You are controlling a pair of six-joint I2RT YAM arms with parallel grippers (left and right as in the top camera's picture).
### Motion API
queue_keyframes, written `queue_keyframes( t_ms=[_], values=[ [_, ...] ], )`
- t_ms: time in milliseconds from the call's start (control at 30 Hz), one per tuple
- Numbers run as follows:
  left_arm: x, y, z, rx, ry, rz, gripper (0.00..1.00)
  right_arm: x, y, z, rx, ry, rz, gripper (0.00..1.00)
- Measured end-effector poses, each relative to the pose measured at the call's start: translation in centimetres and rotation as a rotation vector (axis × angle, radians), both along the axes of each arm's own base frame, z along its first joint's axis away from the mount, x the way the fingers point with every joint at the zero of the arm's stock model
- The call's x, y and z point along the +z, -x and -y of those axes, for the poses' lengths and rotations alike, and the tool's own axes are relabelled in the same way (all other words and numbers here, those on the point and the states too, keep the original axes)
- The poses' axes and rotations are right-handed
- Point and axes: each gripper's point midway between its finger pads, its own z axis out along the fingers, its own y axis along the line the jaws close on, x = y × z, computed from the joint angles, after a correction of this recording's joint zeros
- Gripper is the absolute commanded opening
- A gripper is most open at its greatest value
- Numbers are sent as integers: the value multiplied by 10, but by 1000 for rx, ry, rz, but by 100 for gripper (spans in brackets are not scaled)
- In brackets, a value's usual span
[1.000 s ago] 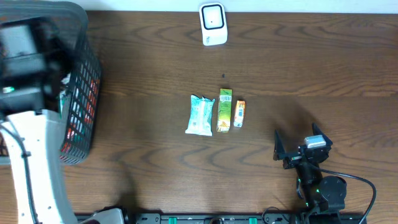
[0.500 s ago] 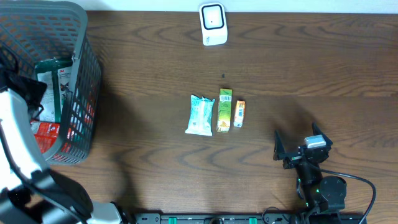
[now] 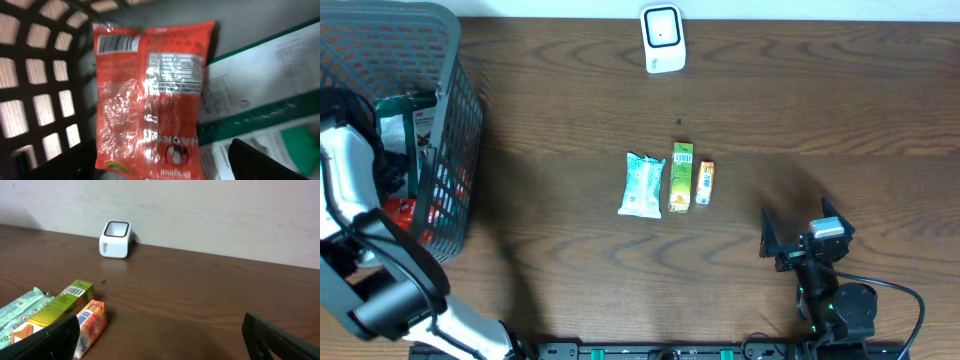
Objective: Scan the item barcode
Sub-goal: 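Release the pack and reach the left gripper back into the basket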
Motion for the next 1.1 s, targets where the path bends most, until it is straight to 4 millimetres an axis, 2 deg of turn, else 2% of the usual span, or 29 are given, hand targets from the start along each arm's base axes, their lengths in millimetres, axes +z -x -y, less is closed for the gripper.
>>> queue_keyframes(
  t_ms=[200,367,600,767,800,967,1100],
  values=[
    [-35,10,5,43,44,-79,85,0,0,0,0,0,0,99],
    [-52,10,4,50,45,-87,82,0,0,0,0,0,0,99],
    [-54,13,0,51,26,-98,41,0,0,0,0,0,0,99],
    [-46,14,-2,33,9,-98,12,0,0,0,0,0,0,99],
    [-44,14,-2,33,4,-96,9,0,0,0,0,0,0,99],
    [-26,14,-3,32,-20,-51,8,0,0,0,0,0,0,99],
    [7,9,-3,31,-62,52,8,0,0,0,0,0,0,99]
  ],
)
